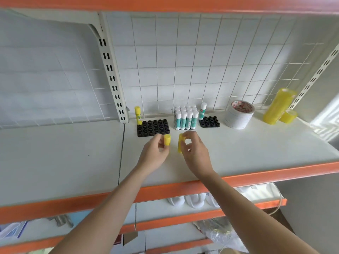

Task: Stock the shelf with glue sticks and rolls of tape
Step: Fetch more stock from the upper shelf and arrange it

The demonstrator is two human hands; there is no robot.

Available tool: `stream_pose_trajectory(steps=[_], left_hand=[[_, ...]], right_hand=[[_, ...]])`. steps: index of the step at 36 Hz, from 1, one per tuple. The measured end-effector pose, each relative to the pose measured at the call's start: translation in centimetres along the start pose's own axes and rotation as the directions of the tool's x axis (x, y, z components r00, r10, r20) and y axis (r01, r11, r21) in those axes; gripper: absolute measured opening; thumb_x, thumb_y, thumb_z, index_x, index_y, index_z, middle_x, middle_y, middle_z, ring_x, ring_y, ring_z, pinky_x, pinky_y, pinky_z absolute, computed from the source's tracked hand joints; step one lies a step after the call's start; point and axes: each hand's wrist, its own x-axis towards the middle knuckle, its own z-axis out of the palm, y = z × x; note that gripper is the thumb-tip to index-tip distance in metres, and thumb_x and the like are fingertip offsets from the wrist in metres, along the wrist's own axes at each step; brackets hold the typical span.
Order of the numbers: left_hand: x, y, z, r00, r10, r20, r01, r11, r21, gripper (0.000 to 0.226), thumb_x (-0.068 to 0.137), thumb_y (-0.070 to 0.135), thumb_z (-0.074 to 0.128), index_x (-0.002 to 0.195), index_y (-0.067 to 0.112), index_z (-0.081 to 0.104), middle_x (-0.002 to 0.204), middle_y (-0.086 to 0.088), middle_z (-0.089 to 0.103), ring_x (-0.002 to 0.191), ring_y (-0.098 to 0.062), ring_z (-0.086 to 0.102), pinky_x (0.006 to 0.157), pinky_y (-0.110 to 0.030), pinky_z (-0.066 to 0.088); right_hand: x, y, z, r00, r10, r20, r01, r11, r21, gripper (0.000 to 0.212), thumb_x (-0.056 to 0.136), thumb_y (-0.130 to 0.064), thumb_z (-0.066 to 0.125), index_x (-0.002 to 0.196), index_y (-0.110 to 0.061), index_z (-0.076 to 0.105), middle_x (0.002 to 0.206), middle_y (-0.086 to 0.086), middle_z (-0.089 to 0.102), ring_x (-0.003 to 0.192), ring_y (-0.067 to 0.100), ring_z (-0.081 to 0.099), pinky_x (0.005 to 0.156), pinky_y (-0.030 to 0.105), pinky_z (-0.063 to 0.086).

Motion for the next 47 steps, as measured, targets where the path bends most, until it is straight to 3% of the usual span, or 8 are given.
stream_pose_trajectory(steps=[6, 11, 15, 21, 27, 32, 39, 47], left_hand=[[-0.2, -0.6, -0.2, 0.998, 0.033, 0.057, -0.034, 0.999, 0.019, 0.02, 0.085, 0.009, 0.06, 0.078, 0.026, 0.051, 0.084, 0.013, 0.061, 0.081, -0.003, 0.06, 0.068, -0.008, 0.039], [-0.3, -1.1, 0.0, 0.997, 0.028, 0.067, -0.029, 1.0, 0.009, 0.02, 0.083, 0.01, 0.061, 0.079, 0.028, 0.051, 0.09, 0.007, 0.064, 0.086, -0.015, 0.061, 0.078, -0.03, 0.048], [-0.3, -1.6, -0.5, 0.994, 0.086, 0.075, -0.089, 0.995, 0.036, 0.013, 0.083, 0.01, 0.063, 0.092, 0.018, 0.058, 0.1, 0.004, 0.064, 0.095, -0.01, 0.06, 0.078, -0.028, 0.047], [-1.2, -3.1, -2.0, 0.983, 0.169, 0.07, -0.183, 0.912, 0.368, 0.034, 0.088, 0.016, 0.061, 0.121, 0.008, 0.057, 0.121, -0.006, 0.058, 0.121, -0.024, 0.044, 0.095, -0.036, 0.041], [-2.4, -4.5, -1.9, 0.968, 0.23, 0.097, -0.244, 0.787, 0.567, 0.022, 0.088, 0.019, 0.059, 0.106, 0.008, 0.063, 0.106, -0.009, 0.059, 0.104, -0.032, 0.052, 0.084, -0.042, 0.047], [-2.8, -5.2, -1.6, 0.958, 0.281, 0.056, -0.265, 0.799, 0.54, 0.013, 0.082, 0.012, 0.062, 0.095, 0.008, 0.063, 0.099, -0.009, 0.06, 0.096, -0.031, 0.055, 0.082, -0.04, 0.047], [-2.8, -4.9, -1.5, 0.962, 0.265, 0.066, -0.255, 0.784, 0.566, 0.034, 0.082, 0.028, 0.036, 0.094, 0.008, 0.061, 0.097, -0.008, 0.06, 0.094, -0.029, 0.056, 0.081, -0.039, 0.05], [-2.9, -4.9, -1.4, 0.961, 0.272, 0.043, -0.246, 0.78, 0.576, 0.033, 0.082, 0.026, 0.038, 0.093, 0.006, 0.062, 0.097, -0.009, 0.061, 0.094, -0.03, 0.059, 0.081, -0.04, 0.052]], right_hand=[[-0.4, 0.5, 0.3, 1.0, 0.021, 0.01, -0.021, 0.999, -0.025, 0.025, 0.095, -0.026, 0.055, 0.116, -0.028, 0.041, 0.101, -0.01, 0.06, 0.069, 0.003, 0.06, 0.066, 0.028, 0.045], [-0.5, 0.3, 0.4, 1.0, -0.008, 0.012, 0.009, 0.999, -0.05, 0.029, 0.092, -0.019, 0.057, 0.119, -0.021, 0.045, 0.101, -0.01, 0.058, 0.071, 0.008, 0.057, 0.066, 0.027, 0.042], [-0.4, 0.2, 0.5, 1.0, -0.029, 0.004, 0.029, 0.997, -0.07, 0.03, 0.091, -0.017, 0.059, 0.117, -0.024, 0.045, 0.1, -0.009, 0.06, 0.075, 0.008, 0.058, 0.071, 0.029, 0.046], [2.3, -0.7, -0.1, 0.995, -0.096, -0.016, 0.095, 0.994, -0.049, 0.03, 0.09, -0.012, 0.063, 0.111, -0.022, 0.044, 0.085, -0.018, 0.06, 0.076, -0.005, 0.058, 0.072, 0.023, 0.047], [6.9, -3.3, -0.5, 0.992, -0.117, 0.038, 0.117, 0.993, 0.005, 0.027, 0.089, -0.014, 0.065, 0.105, -0.023, 0.045, 0.088, -0.013, 0.067, 0.083, 0.0, 0.064, 0.073, 0.021, 0.051], [9.6, -4.2, 0.3, 0.979, -0.126, 0.16, 0.139, 0.988, -0.071, 0.028, 0.087, -0.015, 0.065, 0.108, -0.019, 0.046, 0.09, -0.009, 0.067, 0.083, 0.011, 0.067, 0.074, 0.039, 0.055], [12.2, -4.8, 2.8, 0.956, -0.146, 0.256, 0.176, 0.979, -0.098, 0.028, 0.086, -0.016, 0.065, 0.108, -0.018, 0.047, 0.088, -0.001, 0.069, 0.084, 0.015, 0.067, 0.077, 0.039, 0.055], [14.1, -5.4, 5.6, 0.936, -0.152, 0.318, 0.197, 0.974, -0.114, 0.025, 0.089, -0.019, 0.064, 0.108, -0.019, 0.047, 0.088, -0.003, 0.067, 0.085, 0.019, 0.066, 0.075, 0.039, 0.056]])
